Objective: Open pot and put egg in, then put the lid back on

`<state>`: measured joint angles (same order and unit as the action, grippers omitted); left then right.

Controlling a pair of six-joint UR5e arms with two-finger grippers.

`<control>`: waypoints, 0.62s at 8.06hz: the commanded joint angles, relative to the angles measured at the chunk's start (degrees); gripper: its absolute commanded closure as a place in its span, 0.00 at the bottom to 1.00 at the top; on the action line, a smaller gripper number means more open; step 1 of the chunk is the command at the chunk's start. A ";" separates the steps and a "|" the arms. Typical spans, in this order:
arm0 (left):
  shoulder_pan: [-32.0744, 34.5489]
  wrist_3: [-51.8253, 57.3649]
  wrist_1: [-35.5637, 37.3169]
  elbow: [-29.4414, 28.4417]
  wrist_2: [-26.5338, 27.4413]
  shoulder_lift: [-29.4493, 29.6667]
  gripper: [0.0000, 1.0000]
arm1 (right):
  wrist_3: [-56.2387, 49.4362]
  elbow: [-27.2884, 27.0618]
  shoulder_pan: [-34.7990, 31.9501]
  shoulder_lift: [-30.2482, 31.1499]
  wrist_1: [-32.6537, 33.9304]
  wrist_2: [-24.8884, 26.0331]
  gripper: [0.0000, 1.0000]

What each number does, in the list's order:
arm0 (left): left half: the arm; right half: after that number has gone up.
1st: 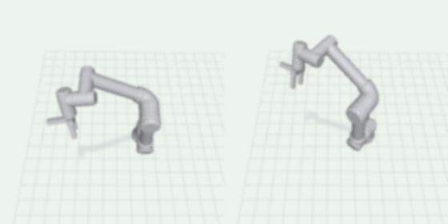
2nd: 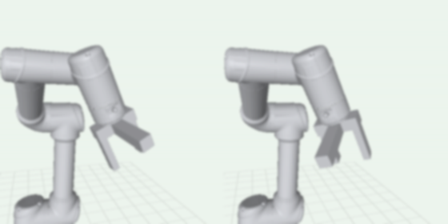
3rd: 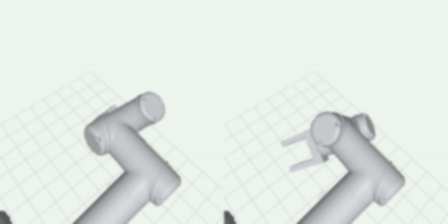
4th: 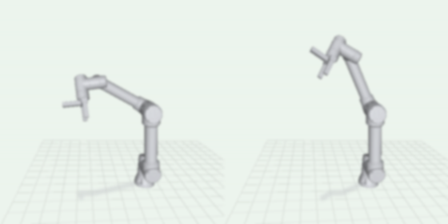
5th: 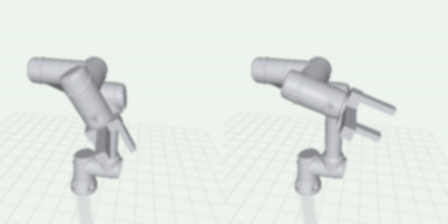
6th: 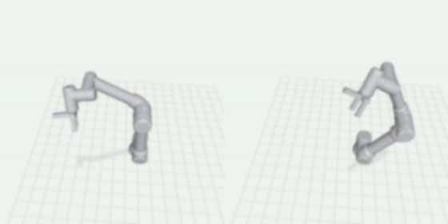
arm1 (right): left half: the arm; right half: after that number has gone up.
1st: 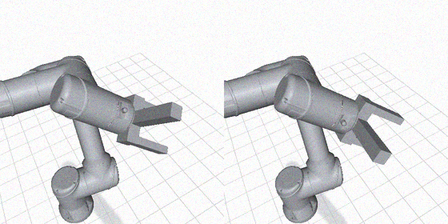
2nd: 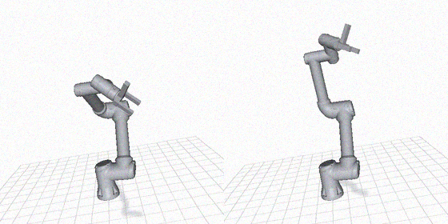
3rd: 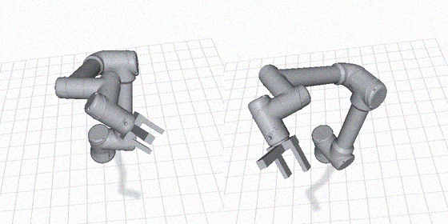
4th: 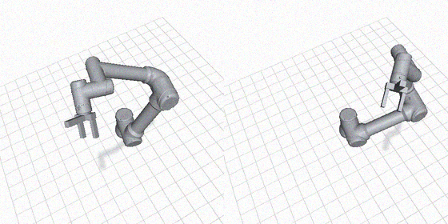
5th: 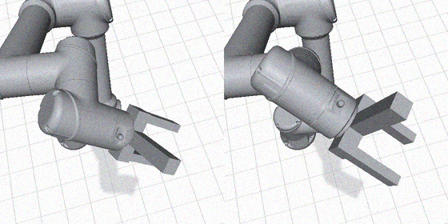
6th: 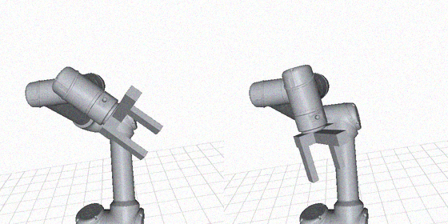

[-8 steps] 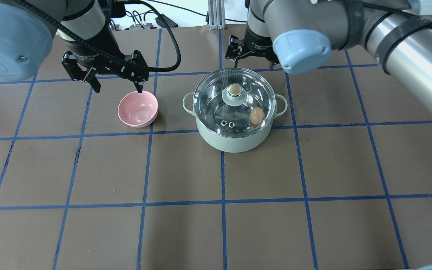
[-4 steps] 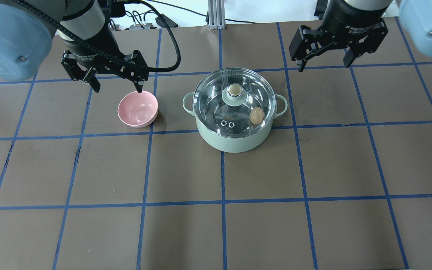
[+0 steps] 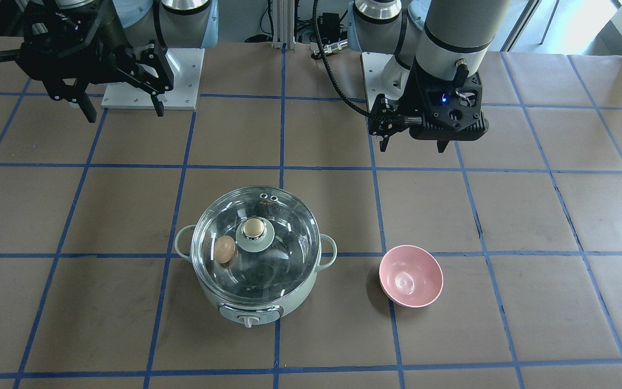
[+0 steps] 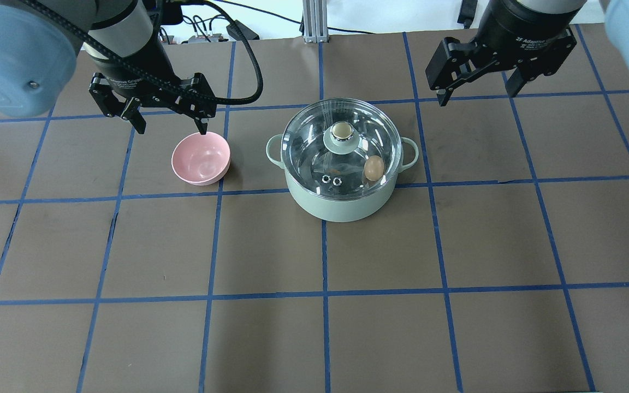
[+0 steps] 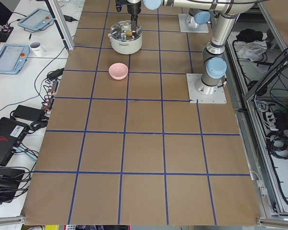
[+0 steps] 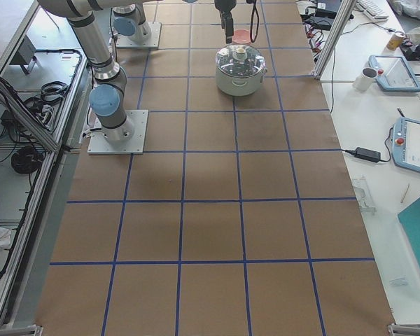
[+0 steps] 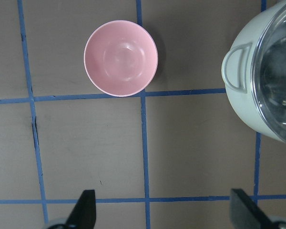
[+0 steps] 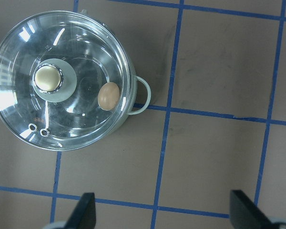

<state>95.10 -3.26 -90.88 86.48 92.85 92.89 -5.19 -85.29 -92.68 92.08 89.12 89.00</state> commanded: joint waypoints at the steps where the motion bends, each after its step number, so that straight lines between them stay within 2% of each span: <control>1: 0.00 0.01 0.00 0.00 0.05 0.01 0.00 | -2.28 -1.63 -0.04 -0.60 0.17 -0.85 0.00; 5: 0.00 0.01 0.09 0.00 0.05 0.01 0.00 | -1.32 -1.72 0.22 0.11 0.17 -0.67 0.00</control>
<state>95.10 -3.25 -90.80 86.48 92.90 92.88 -6.95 -86.91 -92.59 92.00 89.20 88.30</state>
